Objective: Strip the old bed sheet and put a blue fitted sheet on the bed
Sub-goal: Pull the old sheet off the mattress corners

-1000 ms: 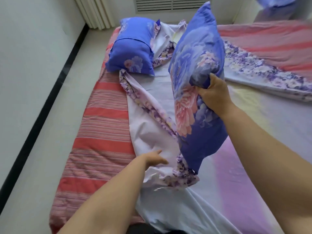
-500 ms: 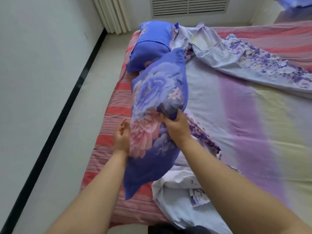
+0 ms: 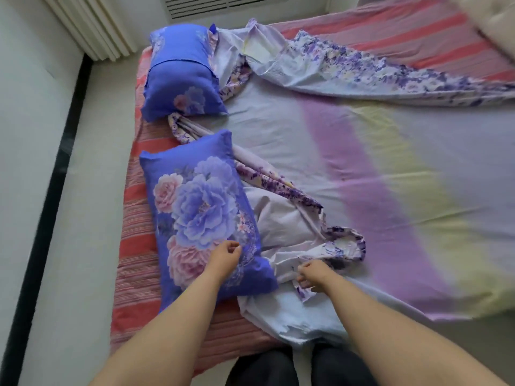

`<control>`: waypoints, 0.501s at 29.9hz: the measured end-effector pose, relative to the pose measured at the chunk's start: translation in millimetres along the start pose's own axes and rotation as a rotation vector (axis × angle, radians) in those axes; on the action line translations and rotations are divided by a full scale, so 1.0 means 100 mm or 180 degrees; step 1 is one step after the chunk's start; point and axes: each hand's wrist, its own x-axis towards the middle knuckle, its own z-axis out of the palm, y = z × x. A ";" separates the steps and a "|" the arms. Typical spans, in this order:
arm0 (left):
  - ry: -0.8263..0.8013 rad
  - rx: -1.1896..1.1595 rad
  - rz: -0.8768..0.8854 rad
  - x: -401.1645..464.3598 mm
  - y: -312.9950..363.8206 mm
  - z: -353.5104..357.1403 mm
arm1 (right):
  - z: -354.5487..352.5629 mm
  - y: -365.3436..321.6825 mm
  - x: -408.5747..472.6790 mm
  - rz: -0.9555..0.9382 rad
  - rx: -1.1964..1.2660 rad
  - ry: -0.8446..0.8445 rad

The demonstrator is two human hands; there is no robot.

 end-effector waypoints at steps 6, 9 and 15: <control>-0.0697 0.0847 0.0274 -0.31 0.66 1.22 | -0.94 0.81 -0.28 -0.0120 0.0775 0.0344; -0.0918 0.1119 0.0506 -0.63 1.10 2.00 | -1.46 1.51 -0.45 0.0040 0.1021 0.0284; -0.1475 0.1162 0.0666 -1.47 1.91 3.73 | -2.79 3.01 -0.92 0.0321 0.1637 0.0723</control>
